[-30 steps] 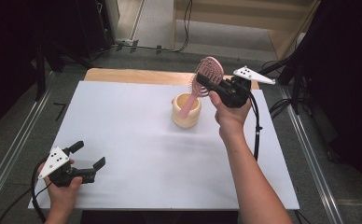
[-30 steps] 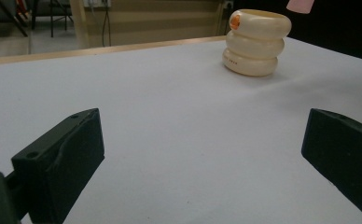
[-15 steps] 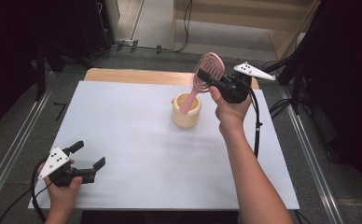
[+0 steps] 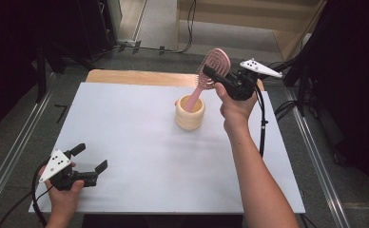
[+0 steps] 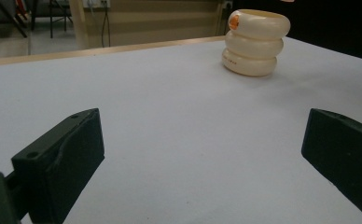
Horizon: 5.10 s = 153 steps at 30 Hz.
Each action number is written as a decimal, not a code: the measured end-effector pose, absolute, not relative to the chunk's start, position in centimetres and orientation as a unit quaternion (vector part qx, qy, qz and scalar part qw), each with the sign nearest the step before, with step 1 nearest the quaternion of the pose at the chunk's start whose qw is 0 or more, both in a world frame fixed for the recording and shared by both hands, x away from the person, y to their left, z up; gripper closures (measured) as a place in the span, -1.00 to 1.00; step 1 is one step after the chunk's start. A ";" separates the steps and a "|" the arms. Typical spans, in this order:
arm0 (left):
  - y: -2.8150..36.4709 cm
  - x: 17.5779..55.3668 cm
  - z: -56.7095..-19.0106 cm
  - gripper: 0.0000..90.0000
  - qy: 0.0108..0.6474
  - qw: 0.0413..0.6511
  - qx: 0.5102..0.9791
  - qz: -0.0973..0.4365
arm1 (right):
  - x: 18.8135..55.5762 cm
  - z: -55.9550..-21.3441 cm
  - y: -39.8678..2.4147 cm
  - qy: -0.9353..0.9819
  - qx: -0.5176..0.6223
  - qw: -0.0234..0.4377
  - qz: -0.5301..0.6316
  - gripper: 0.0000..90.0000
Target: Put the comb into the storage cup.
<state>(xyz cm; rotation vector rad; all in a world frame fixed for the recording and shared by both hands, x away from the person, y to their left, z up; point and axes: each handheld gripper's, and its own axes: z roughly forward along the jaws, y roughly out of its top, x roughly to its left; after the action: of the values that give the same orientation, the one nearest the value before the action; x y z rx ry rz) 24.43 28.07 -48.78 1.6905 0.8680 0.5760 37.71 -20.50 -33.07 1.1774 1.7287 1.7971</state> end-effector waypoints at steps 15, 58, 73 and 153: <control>28.0 24.4 -48.8 -1.00 0.366 0.546 0.713 0.242 | 39.1 -34.0 -20.6 0.610 0.432 0.191 0.636 0.39; 28.0 24.4 -48.8 -1.00 0.362 0.546 0.716 0.242 | 40.8 -39.4 -19.8 0.620 0.468 0.189 0.601 0.38; 28.0 24.4 -48.8 -1.00 0.361 0.547 0.716 0.241 | 40.9 -40.9 -18.7 0.624 0.473 0.182 0.595 0.38; 27.9 24.4 -48.8 -1.00 0.359 0.546 0.717 0.241 | 39.1 -42.4 -21.7 0.640 0.471 0.201 0.573 -1.00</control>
<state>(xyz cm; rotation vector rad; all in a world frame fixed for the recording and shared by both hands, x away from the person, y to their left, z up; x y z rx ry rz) 24.42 27.89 -48.81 1.7006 0.8509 0.5721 39.10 -21.67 -42.37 1.3162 1.7879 1.6000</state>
